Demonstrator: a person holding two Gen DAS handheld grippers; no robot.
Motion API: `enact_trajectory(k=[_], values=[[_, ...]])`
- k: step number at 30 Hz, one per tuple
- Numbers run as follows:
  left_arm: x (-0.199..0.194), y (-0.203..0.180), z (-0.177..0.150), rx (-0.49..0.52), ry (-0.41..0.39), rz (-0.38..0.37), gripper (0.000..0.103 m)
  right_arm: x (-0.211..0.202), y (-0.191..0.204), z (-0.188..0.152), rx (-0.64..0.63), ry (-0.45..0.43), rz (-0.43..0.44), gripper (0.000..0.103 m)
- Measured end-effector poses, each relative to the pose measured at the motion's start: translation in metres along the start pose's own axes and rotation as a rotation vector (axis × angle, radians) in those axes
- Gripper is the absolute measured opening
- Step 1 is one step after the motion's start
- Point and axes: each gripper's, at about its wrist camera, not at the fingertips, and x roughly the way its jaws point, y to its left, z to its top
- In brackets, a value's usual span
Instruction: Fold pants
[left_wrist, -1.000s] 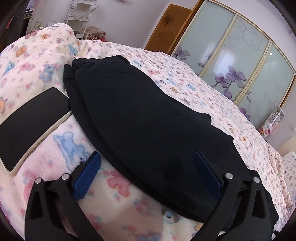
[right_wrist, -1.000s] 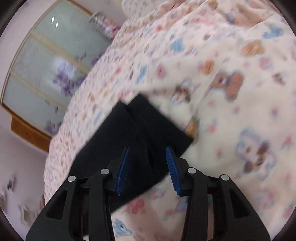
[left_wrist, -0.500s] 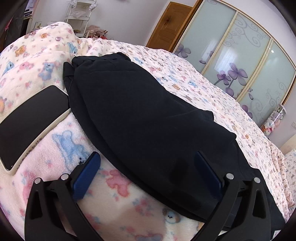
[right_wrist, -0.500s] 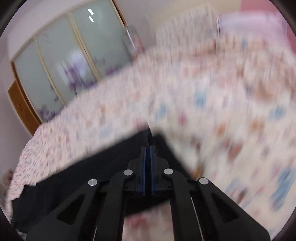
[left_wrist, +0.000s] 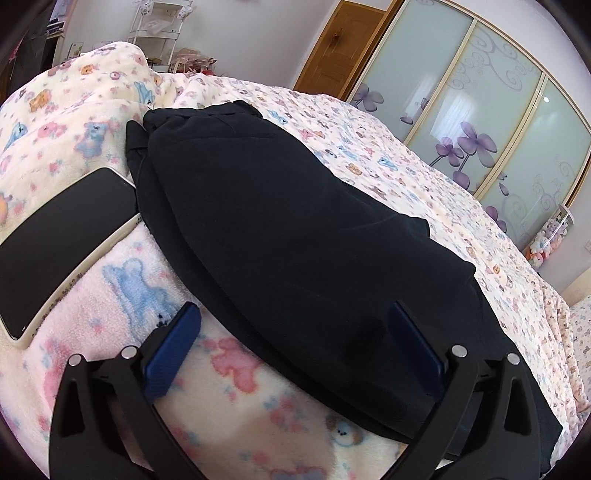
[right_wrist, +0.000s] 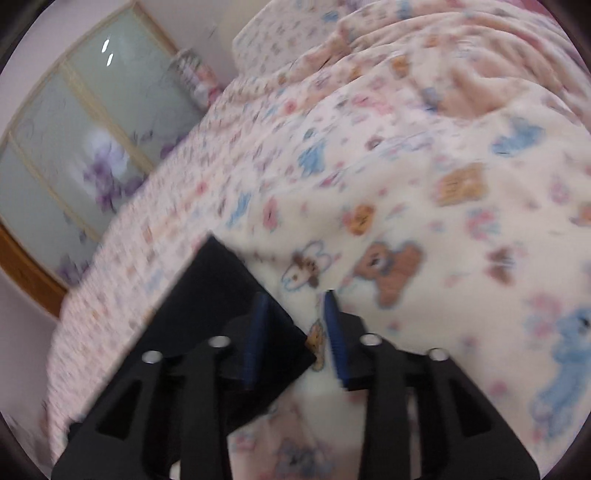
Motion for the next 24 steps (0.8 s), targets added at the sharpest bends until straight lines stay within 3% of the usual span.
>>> enact_trajectory(k=[1,3,7,8,11,12,13,15,18,19,22,24], values=[[0.0,0.0,0.0,-0.001,-0.001,-0.002,0.101,-0.006,0.001,0.0,0.013,-0.007,0.043,0.04],[0.001,0.001,0.0,-0.003,-0.001,-0.004,0.101,-0.015,0.01,-0.005,0.019,0.034,0.21,0.04],[0.001,0.001,0.0,-0.003,0.0,-0.004,0.101,0.0,0.05,-0.035,-0.02,0.297,0.529,0.04],[0.001,0.001,0.0,-0.003,0.0,-0.004,0.101,0.004,0.068,-0.048,-0.078,0.349,0.568,0.04],[0.001,0.002,0.001,-0.01,0.0,-0.005,0.101,0.007,0.112,-0.081,-0.287,0.395,0.56,0.04],[0.001,0.003,0.002,-0.017,-0.001,-0.004,0.101,0.015,0.126,-0.097,-0.371,0.426,0.51,0.04],[0.002,0.006,0.004,-0.033,-0.003,-0.003,0.101,0.025,0.134,-0.111,-0.422,0.474,0.439,0.047],[0.002,0.012,0.006,-0.066,-0.008,-0.009,0.101,0.051,0.135,-0.141,-0.494,0.587,0.264,0.049],[-0.004,0.018,0.009,-0.1,-0.016,-0.061,0.101,0.041,0.143,-0.14,-0.514,0.555,0.233,0.05],[-0.007,0.02,0.01,-0.113,-0.024,-0.086,0.101,0.034,0.146,-0.138,-0.505,0.533,0.246,0.05],[-0.018,0.036,0.017,-0.207,-0.068,-0.206,0.101,0.013,0.157,-0.142,-0.518,0.509,0.461,0.051],[-0.026,0.051,0.021,-0.302,-0.119,-0.288,0.101,0.005,0.165,-0.15,-0.524,0.52,0.548,0.064]])
